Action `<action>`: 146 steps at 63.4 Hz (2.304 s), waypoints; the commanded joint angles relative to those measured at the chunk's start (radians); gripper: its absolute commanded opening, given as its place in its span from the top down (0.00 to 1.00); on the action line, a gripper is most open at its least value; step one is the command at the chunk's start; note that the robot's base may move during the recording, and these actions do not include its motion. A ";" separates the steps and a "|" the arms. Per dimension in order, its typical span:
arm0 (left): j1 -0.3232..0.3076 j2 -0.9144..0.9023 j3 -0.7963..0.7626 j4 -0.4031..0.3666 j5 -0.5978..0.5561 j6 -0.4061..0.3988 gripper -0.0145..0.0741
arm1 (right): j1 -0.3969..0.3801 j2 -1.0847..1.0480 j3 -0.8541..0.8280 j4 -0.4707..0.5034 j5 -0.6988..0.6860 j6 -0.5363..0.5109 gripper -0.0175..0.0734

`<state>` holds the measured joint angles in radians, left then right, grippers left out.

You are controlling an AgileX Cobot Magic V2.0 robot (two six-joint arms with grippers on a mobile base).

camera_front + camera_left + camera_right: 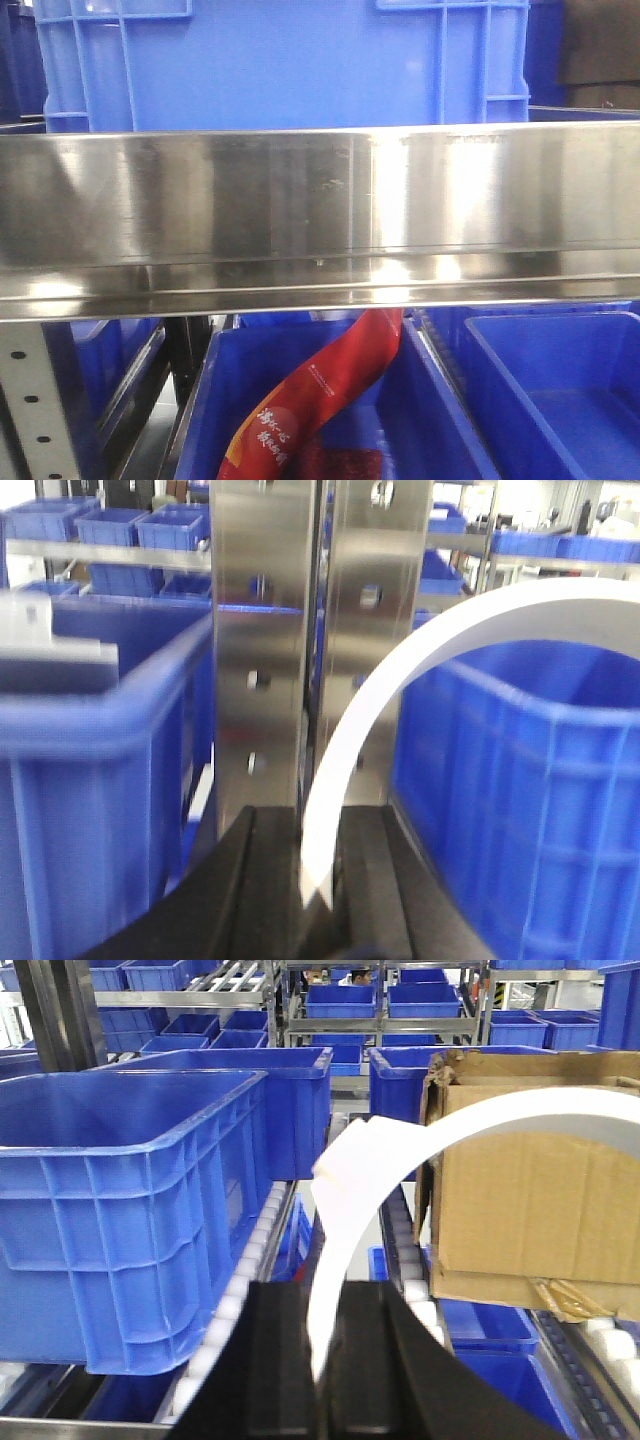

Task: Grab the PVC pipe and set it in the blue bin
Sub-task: 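Move both held arcs over the open blue bin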

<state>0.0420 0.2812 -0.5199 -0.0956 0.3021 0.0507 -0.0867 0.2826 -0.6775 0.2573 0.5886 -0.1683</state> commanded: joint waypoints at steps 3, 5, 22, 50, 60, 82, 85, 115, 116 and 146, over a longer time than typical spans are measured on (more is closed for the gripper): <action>0.003 -0.004 -0.072 -0.024 -0.028 -0.001 0.96 | 0.001 -0.003 0.002 0.017 -0.050 -0.005 0.99; 0.003 -0.004 -0.091 -0.031 -0.028 0.001 0.96 | 0.001 -0.003 0.002 0.017 -0.059 -0.005 0.99; 0.003 0.022 -0.189 -0.191 0.134 0.129 0.96 | 0.001 -0.001 -0.032 0.035 -0.073 -0.005 0.99; 0.003 0.230 -0.319 -0.628 0.193 0.520 0.96 | 0.001 0.096 -0.111 0.271 0.005 -0.192 0.99; 0.003 0.364 -0.411 -0.697 0.218 0.557 0.96 | 0.001 0.191 -0.191 0.333 0.047 -0.230 0.99; -0.120 0.593 -0.563 -0.801 0.222 0.751 0.96 | 0.042 0.438 -0.356 0.524 0.119 -0.413 0.99; -0.136 0.622 -0.576 -0.799 0.220 0.751 0.96 | 0.049 0.460 -0.370 0.524 0.115 -0.432 0.99; -0.376 0.824 -0.663 -0.774 -0.006 0.821 0.96 | 0.157 0.526 -0.394 0.524 0.001 -0.518 0.99; -0.382 0.832 -0.669 -0.765 -0.006 0.821 0.96 | 0.157 0.526 -0.394 0.524 0.005 -0.523 0.99; -0.427 1.075 -0.790 -0.682 -0.109 0.821 0.96 | 0.159 0.535 -0.394 0.522 0.040 -0.541 0.99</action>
<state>-0.3790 1.3297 -1.2947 -0.7730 0.2381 0.8700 0.0723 0.8176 -1.0644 0.7725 0.6415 -0.6920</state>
